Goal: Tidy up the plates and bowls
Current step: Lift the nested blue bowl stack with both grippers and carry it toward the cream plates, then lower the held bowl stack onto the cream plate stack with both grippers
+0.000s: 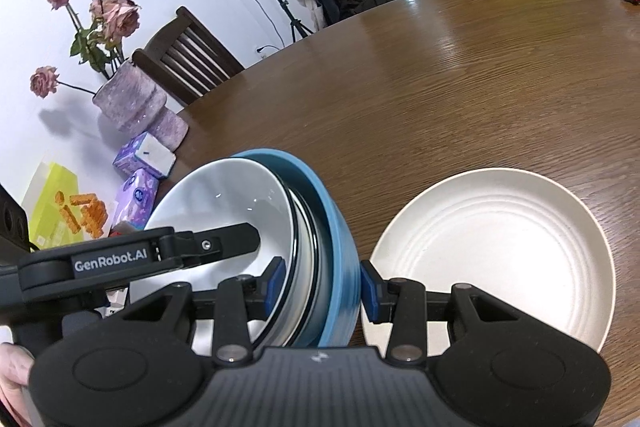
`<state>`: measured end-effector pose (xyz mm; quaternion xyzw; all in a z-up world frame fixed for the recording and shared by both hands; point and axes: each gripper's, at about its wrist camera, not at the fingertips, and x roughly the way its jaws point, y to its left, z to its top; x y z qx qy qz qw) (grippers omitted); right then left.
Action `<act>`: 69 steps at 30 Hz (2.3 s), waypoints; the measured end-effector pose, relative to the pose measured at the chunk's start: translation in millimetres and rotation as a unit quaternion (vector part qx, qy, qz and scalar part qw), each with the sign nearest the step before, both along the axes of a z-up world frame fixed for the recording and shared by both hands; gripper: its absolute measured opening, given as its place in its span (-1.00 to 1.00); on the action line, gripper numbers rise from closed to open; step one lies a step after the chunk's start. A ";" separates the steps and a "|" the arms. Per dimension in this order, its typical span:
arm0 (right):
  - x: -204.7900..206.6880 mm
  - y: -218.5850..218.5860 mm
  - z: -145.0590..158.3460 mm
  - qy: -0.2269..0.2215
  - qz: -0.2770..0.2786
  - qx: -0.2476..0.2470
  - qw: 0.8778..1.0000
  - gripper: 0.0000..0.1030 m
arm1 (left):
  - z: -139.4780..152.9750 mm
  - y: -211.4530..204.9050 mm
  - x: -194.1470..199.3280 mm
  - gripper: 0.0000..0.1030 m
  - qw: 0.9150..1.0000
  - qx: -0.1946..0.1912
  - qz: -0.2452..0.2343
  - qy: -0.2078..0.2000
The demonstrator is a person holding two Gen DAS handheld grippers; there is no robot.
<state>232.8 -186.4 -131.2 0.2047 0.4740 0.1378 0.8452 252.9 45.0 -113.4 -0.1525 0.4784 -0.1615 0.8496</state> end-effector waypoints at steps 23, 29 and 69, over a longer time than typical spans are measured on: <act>-9.1 -53.6 -7.1 0.003 -0.049 -0.010 0.999 -0.24 | -11.3 -58.3 12.7 -0.01 0.999 -0.012 -0.045 0.005; -10.4 -65.0 -10.6 0.007 -0.059 -0.013 0.998 -0.24 | -15.8 -71.7 15.0 -0.01 0.998 -0.014 -0.053 0.009; 1.3 -107.3 -53.9 0.056 -0.075 -0.017 0.995 -0.24 | -60.5 -113.1 31.8 -0.01 0.996 -0.009 -0.067 0.058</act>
